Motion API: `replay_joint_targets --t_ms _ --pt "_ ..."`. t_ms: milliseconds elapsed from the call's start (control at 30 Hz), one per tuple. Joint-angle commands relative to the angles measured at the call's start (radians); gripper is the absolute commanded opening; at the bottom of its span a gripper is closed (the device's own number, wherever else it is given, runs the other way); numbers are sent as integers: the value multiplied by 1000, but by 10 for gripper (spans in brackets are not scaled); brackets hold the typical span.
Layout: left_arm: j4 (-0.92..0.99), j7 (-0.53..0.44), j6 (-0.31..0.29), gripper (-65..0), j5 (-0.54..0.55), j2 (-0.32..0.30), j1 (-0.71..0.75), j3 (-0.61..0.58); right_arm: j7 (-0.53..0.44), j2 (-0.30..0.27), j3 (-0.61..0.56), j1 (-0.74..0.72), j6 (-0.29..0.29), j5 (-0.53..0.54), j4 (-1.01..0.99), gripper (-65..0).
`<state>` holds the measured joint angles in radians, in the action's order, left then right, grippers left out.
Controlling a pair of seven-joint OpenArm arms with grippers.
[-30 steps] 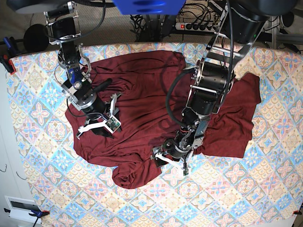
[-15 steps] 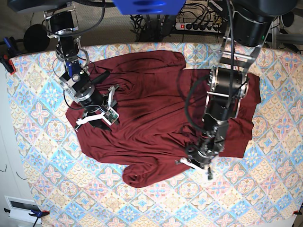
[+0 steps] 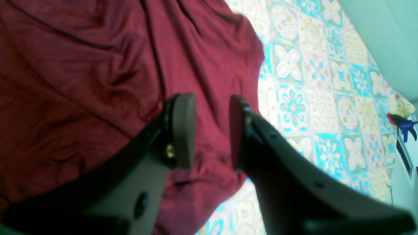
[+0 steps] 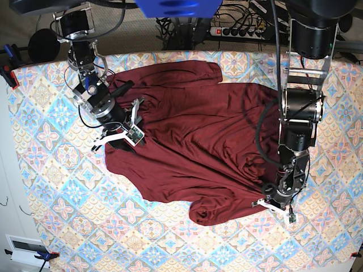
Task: Layout the t-shirt on the table in an organized manner, then fold the t-shirt properly
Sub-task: 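Drag the grasped fabric with the left gripper toward the hem, then pull the hem corners apart with both grippers to flatten the shirt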
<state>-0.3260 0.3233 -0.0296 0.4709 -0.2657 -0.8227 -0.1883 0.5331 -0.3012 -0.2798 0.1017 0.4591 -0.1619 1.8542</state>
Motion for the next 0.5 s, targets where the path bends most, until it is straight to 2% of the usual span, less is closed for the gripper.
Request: replay_joint_targets --t_ms 0,133,200,400,467 --pt "-15 -23 -5 -650 -2 1 -39 -4 -18 -5 3 -23 -10 3 -15 -478" --pt "-46 -14 -6 -650 -7 6 -10 -4 -18 -5 -2 -155 -10 5 -156 -477" --pt "-84 13 -6 -646 -5 6 9 -4 -18 -5 -46 -250 -9 6 -270 -476" --pt "-157 40 -3 -499 -1 6 33 -3 -26 -2 -160 -543 -7 8 -566 -476" --pt "-158 40 -3 -455 -1 6 33 -3 -40 35 -189 -620 28 8 -655 -476"
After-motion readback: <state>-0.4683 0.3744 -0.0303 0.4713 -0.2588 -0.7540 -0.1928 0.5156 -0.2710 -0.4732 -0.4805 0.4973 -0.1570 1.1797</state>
